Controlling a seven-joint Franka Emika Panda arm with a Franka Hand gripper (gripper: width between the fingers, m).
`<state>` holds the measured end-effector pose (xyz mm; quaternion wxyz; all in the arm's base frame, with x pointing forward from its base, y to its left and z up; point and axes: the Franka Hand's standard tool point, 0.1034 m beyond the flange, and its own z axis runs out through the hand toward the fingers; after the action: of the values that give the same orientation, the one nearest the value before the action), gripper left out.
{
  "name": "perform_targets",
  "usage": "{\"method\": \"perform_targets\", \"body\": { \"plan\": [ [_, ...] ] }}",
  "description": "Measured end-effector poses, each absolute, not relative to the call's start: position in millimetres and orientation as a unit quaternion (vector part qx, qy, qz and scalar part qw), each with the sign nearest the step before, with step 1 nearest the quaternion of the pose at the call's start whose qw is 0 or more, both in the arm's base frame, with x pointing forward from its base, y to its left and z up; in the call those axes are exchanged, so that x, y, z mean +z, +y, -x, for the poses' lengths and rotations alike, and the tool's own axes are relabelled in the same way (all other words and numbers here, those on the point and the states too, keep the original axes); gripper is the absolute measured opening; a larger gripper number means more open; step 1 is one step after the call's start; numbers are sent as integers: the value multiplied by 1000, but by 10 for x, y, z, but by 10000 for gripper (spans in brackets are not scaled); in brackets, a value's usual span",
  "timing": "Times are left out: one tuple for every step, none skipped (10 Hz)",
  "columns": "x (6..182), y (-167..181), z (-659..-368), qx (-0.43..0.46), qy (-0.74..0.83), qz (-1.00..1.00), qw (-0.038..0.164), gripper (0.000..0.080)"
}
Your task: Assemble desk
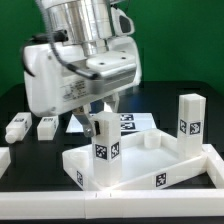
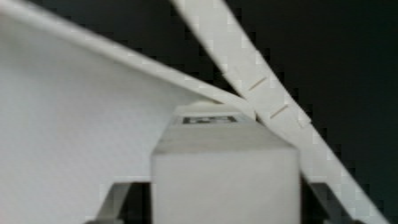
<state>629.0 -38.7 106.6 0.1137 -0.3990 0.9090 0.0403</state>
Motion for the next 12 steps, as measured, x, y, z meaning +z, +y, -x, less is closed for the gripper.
{"method": "perform_targets", "body": {
  "plan": [
    [1067, -385, -6295, 41, 916, 382, 114, 285],
    [1068, -388, -6295, 41, 919, 375, 114, 285],
    [1055, -385, -6290, 41, 917, 380, 113, 285],
    [1048, -384, -6287, 38, 907, 403, 113, 462],
    [1039, -357, -6285, 29, 868, 482, 115, 581],
    [1028, -320, -6285, 21, 828, 548, 117, 581],
    [1010, -297, -6269, 14, 784, 610, 117, 635],
    [1011, -309, -6269, 11, 773, 623, 117, 645],
    [1010, -313, -6268, 8, 755, 646, 117, 645],
    [1016, -322, -6266, 0, 704, 702, 110, 649],
    [1060, -339, -6296, -11, 624, 776, 94, 649],
    [1094, -357, -6325, -21, 552, 830, 85, 649]
  ]
}}
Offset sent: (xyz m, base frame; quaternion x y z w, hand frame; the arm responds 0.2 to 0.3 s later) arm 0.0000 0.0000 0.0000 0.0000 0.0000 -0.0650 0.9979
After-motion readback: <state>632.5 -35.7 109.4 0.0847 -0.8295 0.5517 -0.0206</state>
